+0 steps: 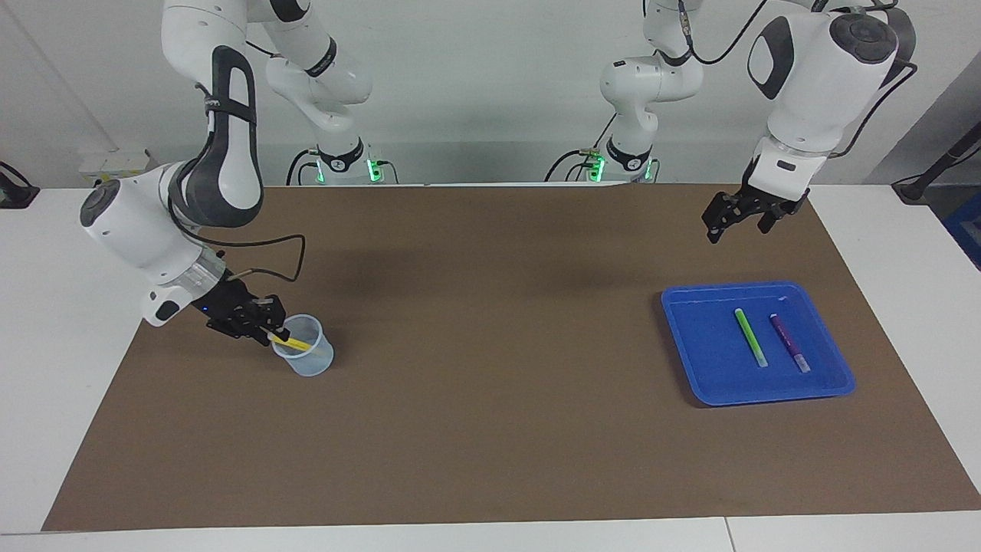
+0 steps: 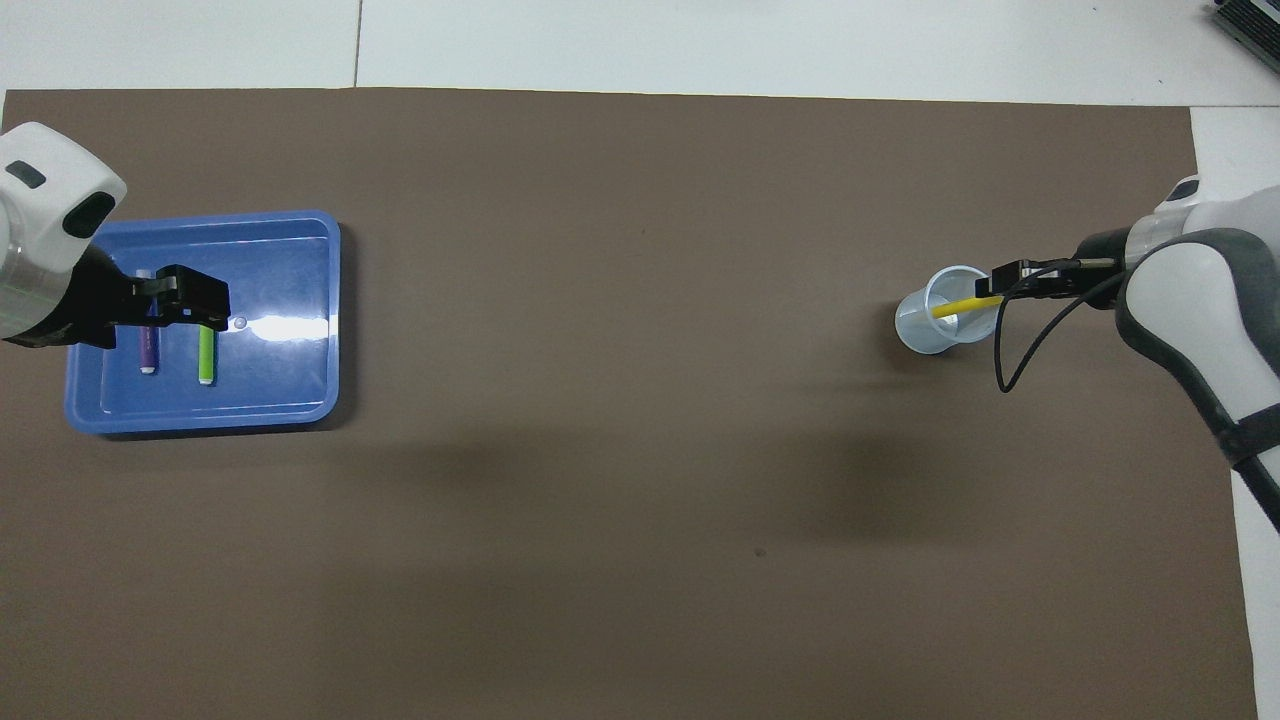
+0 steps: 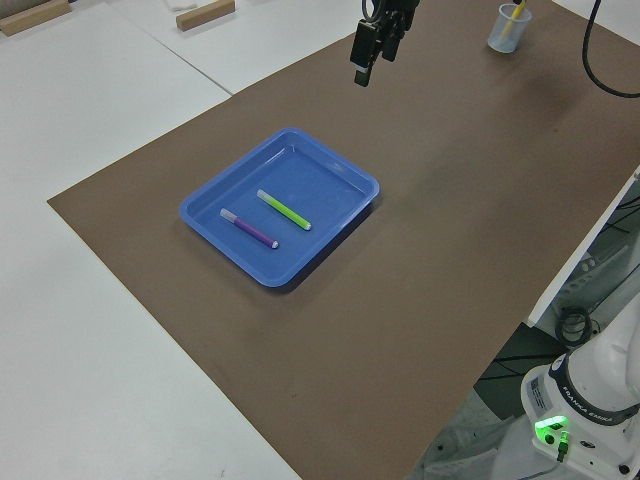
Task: Right arm passes pens to left for tray arrangement
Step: 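Reach the right gripper into the cup and grasp the yellow pen, then lift the yellow pen with the right gripper while the left gripper approaches, then hold the yellow pen with the right gripper while the left gripper closes in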
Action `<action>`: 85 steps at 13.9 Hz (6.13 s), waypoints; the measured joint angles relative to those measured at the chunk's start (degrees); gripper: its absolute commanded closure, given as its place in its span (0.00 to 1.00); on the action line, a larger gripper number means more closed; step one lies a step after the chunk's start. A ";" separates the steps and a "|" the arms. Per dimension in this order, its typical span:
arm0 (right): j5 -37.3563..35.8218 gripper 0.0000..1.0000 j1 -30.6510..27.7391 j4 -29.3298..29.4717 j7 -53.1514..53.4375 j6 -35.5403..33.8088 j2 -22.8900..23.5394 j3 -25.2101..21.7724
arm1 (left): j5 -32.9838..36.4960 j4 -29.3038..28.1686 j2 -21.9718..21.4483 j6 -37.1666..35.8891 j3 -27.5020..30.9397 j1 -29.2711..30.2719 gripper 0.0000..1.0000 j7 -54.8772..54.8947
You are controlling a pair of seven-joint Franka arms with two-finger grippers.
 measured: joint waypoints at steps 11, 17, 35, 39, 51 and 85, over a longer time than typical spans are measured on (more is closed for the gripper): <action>0.68 1.00 0.41 0.17 0.04 0.01 -0.05 0.00 | 0.00 0.00 0.00 -0.21 0.15 0.01 0.00 0.00; 0.09 1.00 4.00 1.85 3.74 0.11 -0.08 -0.11 | 0.00 0.00 0.00 -0.25 0.16 0.01 0.00 0.00; -6.82 1.00 3.03 7.02 6.00 -15.82 -7.01 -0.83 | -0.12 -0.01 -0.37 -0.29 -0.85 -0.05 0.00 -0.09; -7.51 1.00 2.55 7.18 6.24 -19.83 -11.03 -0.82 | -3.33 -0.48 -0.42 -0.45 -0.69 -0.03 0.00 -0.09; 3.89 1.00 11.93 13.26 41.90 -17.28 -14.02 4.44 | -9.22 -2.00 -1.21 -0.60 -0.40 0.08 0.00 -0.24; 16.61 1.00 39.41 10.73 85.04 25.79 -2.88 4.60 | -45.41 -8.14 -1.44 21.74 -0.99 -7.22 0.03 -56.99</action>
